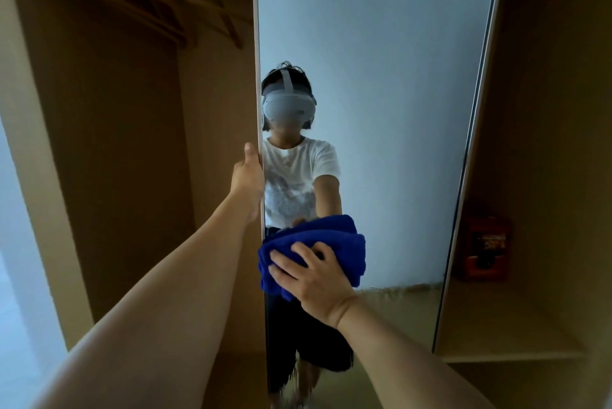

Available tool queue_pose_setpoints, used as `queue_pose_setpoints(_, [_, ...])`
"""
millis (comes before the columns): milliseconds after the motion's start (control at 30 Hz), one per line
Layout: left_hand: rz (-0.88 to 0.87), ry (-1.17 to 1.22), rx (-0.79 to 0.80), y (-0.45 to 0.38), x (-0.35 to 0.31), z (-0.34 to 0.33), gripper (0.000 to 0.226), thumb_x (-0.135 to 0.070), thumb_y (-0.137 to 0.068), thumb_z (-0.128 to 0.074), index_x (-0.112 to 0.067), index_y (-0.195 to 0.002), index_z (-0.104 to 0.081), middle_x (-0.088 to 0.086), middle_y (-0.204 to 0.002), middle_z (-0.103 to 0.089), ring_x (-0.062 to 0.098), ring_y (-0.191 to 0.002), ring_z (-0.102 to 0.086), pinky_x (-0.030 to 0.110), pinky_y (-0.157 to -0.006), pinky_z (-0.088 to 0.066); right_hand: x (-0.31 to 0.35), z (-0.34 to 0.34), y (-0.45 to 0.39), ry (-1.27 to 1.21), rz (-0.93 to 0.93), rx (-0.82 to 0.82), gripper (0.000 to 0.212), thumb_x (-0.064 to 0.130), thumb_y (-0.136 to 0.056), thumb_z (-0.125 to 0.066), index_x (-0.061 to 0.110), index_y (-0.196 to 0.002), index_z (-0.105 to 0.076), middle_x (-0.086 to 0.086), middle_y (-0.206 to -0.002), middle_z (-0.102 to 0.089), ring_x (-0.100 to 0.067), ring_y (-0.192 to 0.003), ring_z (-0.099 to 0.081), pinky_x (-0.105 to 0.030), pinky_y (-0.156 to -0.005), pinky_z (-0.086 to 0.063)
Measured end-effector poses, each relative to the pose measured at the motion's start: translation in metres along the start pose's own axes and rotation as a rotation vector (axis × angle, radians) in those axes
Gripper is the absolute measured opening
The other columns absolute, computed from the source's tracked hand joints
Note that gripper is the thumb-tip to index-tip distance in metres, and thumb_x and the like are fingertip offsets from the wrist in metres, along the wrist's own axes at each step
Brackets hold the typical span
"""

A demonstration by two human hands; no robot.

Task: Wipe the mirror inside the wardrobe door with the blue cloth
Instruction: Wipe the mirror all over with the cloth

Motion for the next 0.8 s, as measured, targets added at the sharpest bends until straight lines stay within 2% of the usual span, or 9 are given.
queue_pose_setpoints(67, [-0.014, 0.010, -0.005, 0.001, -0.001, -0.001, 0.062, -0.056, -0.097, -0.020, -0.009, -0.120, -0.054, 0.007, -0.097, -0.062, 0.021, -0.089, -0.058, 0.031, -0.077, -0.044, -0.008, 0.006, -0.007, 0.035, 0.084, -0.005, 0.029, 0.026, -0.086, -0.053, 0.027, -0.114, -0.063, 0.005, -0.130, -0.056, -0.024, -0.111, -0.050, -0.041, -0.084, -0.043])
queue_pose_setpoints(133, [-0.019, 0.023, -0.007, 0.001, -0.002, -0.002, 0.058, -0.054, -0.098, -0.021, -0.011, -0.097, -0.060, 0.002, -0.077, -0.057, 0.016, -0.072, -0.054, 0.027, -0.064, -0.043, -0.020, 0.017, -0.021, 0.075, 0.138, -0.033, 0.028, 0.024, -0.086, -0.056, 0.026, -0.112, -0.064, 0.003, -0.127, -0.058, -0.025, -0.109, -0.052, -0.041, -0.083, -0.043])
queue_pose_setpoints(200, [-0.022, 0.014, -0.001, 0.001, -0.003, -0.002, 0.053, -0.053, -0.098, -0.022, -0.015, -0.080, -0.056, 0.002, -0.073, -0.055, 0.016, -0.066, -0.052, 0.027, -0.059, -0.041, -0.039, 0.031, -0.039, 0.080, 0.076, -0.108, 0.031, 0.021, -0.084, -0.057, 0.024, -0.114, -0.063, 0.001, -0.125, -0.059, -0.026, -0.107, -0.052, -0.042, -0.082, -0.042])
queue_pose_setpoints(333, [-0.027, -0.010, 0.017, 0.003, -0.003, 0.001, 0.050, -0.052, -0.098, -0.024, -0.016, -0.081, -0.055, 0.003, -0.079, -0.059, 0.016, -0.072, -0.056, 0.027, -0.057, -0.038, -0.071, 0.053, -0.070, 0.115, -0.109, -0.248, 0.031, 0.019, -0.084, -0.055, 0.024, -0.113, -0.065, 0.002, -0.124, -0.061, -0.028, -0.106, -0.054, -0.043, -0.084, -0.040])
queue_pose_setpoints(433, [-0.052, -0.032, 0.009, 0.003, -0.004, 0.001, 0.047, -0.050, -0.098, -0.024, -0.019, -0.077, -0.052, 0.003, -0.077, -0.058, 0.014, -0.070, -0.055, 0.027, -0.056, -0.037, -0.069, 0.052, -0.073, 0.112, -0.181, -0.316, 0.029, 0.021, -0.085, -0.056, 0.024, -0.112, -0.067, 0.002, -0.122, -0.063, -0.029, -0.104, -0.059, -0.042, -0.082, -0.044])
queue_pose_setpoints(500, [-0.051, -0.039, 0.006, 0.003, -0.003, 0.000, 0.048, -0.050, -0.098, -0.025, -0.019, -0.076, -0.053, 0.002, -0.077, -0.058, 0.015, -0.070, -0.055, 0.029, -0.060, -0.039, -0.061, 0.045, -0.067, 0.089, -0.233, -0.358, 0.032, 0.017, -0.084, -0.054, 0.023, -0.113, -0.067, 0.002, -0.123, -0.063, -0.029, -0.106, -0.056, -0.042, -0.082, -0.042])
queue_pose_setpoints(600, [-0.039, -0.030, -0.007, 0.003, -0.001, -0.001, 0.051, -0.052, -0.097, -0.024, -0.016, -0.081, -0.056, 0.000, -0.074, -0.058, 0.015, -0.067, -0.054, 0.030, -0.061, -0.041, -0.045, 0.033, -0.055, 0.023, -0.211, -0.337, 0.038, 0.013, -0.085, -0.044, 0.023, -0.115, -0.066, 0.001, -0.124, -0.062, -0.028, -0.109, -0.045, -0.042, -0.083, -0.034])
queue_pose_setpoints(733, [-0.046, -0.011, -0.031, 0.003, 0.000, -0.004, 0.053, -0.053, -0.097, -0.025, -0.013, -0.079, -0.057, 0.000, -0.069, -0.052, 0.016, -0.067, -0.051, 0.032, -0.069, -0.045, -0.023, 0.016, -0.032, -0.008, -0.136, -0.243, 0.039, 0.014, -0.085, -0.044, 0.022, -0.118, -0.063, 0.001, -0.127, -0.060, -0.028, -0.109, -0.043, -0.042, -0.083, -0.033])
queue_pose_setpoints(800, [-0.063, -0.006, -0.052, 0.003, 0.000, -0.005, 0.052, -0.052, -0.098, -0.026, -0.014, -0.077, -0.055, -0.001, -0.066, -0.051, 0.015, -0.062, -0.049, 0.030, -0.061, -0.044, -0.019, 0.009, -0.021, 0.005, -0.079, -0.207, 0.036, 0.015, -0.087, -0.045, 0.022, -0.118, -0.063, 0.001, -0.129, -0.059, -0.027, -0.109, -0.044, -0.042, -0.082, -0.034])
Point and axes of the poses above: each hand's wrist, its own y-axis away from the middle knuckle, its own z-axis out of the back of the hand, x = y × z, the point moved 1 cm from there along -y, towards the middle knuckle
